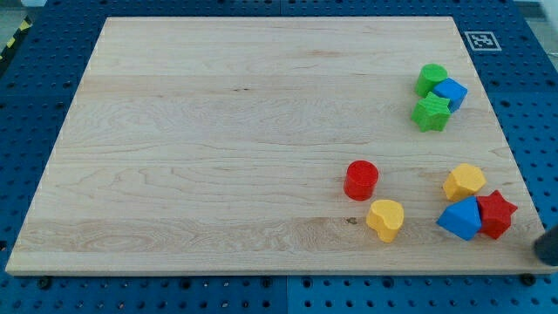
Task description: Push the blue triangle closer to the group of blocks
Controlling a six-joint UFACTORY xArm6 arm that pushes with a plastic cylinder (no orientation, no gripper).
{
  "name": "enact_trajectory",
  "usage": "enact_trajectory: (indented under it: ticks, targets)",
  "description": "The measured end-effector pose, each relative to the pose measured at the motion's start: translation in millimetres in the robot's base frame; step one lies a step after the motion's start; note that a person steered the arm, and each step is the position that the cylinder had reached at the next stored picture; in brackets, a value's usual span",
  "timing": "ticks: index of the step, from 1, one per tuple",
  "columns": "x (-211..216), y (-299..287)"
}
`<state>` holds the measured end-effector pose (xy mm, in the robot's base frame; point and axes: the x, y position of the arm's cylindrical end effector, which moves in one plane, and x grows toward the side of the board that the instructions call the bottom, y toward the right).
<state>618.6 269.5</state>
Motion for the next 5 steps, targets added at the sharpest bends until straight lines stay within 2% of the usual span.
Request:
enact_trajectory:
  ticks: [3,5]
  targets:
    - [-3.7,-56.3]
    - [-19.1,-57.2]
